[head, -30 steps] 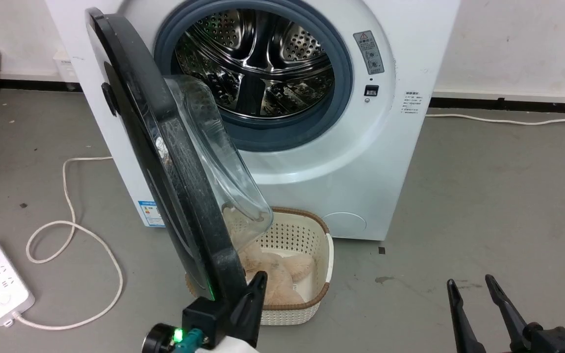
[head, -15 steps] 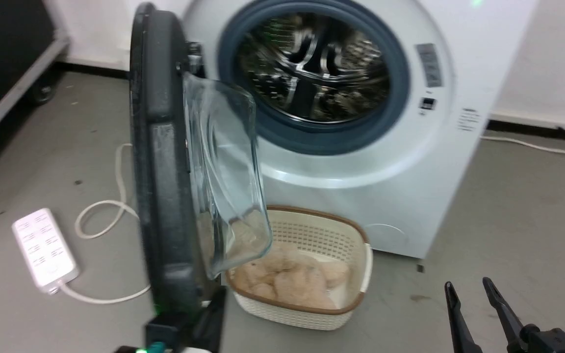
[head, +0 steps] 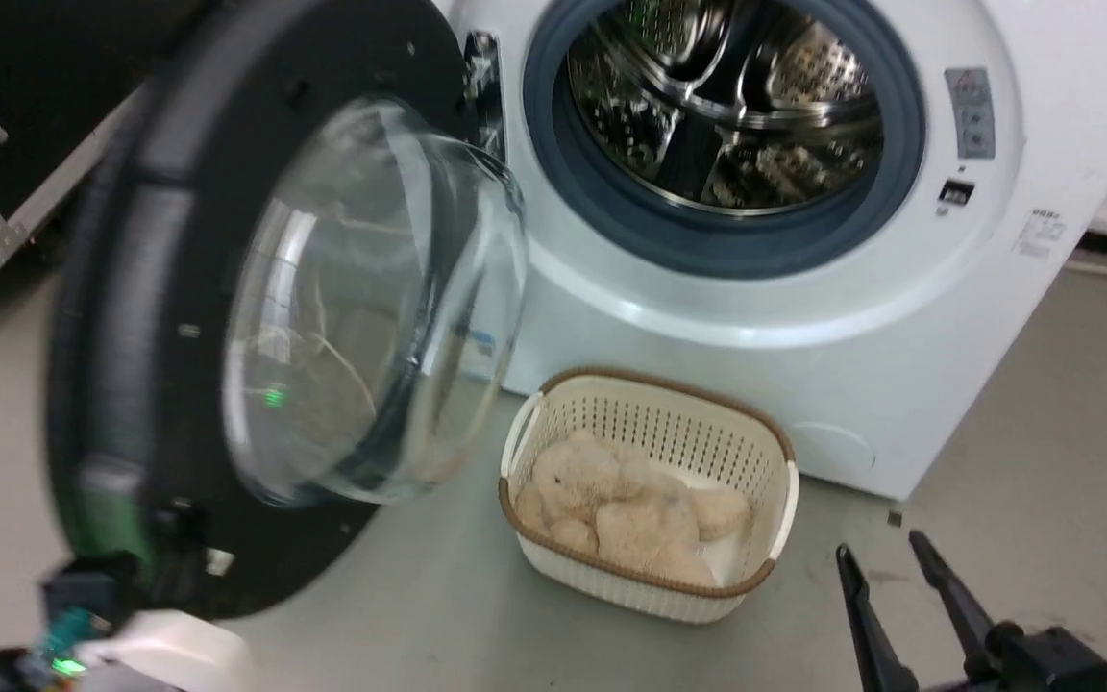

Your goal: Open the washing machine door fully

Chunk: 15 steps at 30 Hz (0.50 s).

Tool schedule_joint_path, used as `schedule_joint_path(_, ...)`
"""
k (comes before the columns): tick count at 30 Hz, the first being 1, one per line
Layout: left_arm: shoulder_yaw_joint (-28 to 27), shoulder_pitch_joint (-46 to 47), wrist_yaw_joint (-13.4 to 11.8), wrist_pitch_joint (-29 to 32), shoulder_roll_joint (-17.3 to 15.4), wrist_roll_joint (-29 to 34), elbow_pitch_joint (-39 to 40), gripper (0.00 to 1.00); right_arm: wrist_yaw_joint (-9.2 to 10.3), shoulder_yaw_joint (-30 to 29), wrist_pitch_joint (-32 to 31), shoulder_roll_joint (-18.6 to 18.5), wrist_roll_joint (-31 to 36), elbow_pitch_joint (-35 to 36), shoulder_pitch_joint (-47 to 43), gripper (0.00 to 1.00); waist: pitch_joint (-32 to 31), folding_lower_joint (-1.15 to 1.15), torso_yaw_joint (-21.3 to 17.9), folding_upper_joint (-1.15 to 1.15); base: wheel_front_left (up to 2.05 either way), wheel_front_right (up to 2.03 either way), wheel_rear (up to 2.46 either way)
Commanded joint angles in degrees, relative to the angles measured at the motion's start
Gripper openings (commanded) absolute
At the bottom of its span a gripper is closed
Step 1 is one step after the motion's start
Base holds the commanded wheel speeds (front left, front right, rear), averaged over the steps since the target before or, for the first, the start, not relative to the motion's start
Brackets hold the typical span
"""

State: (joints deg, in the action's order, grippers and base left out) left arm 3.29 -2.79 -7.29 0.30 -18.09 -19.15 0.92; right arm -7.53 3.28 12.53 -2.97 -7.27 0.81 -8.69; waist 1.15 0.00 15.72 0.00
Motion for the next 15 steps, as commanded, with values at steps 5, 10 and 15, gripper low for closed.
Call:
schedule_joint_path(5, -3.76, 5.02, 2.01, 1.33, -4.42, -2.57, -3.48, 0.00, 0.04, 0.17, -0.72, 0.09, 1.11, 0.85, 1.76, 1.00, 3.60, 0.00, -1.70, 0.00, 0.00, 0.00, 0.00)
schedule_joint_path(10, -8.24, 10.19, 2.74, 2.45, -9.85, -4.13, -9.24, 0.00, 0.04, -0.37, -0.97, 0.09, 1.73, 1.38, 3.04, 1.00, 6.74, 0.00, -3.35, 0.00, 0.00, 0.00, 0.00)
schedule_joint_path(15, -11.13, 15.28, 2.93, 2.39, -14.35, -4.55, -16.54, 0.00, 0.04, -0.73, -0.98, 0.09, 2.35, 0.62, 3.99, 1.00, 8.07, 0.00, -4.38, 0.00, 0.00, 0.00, 0.00)
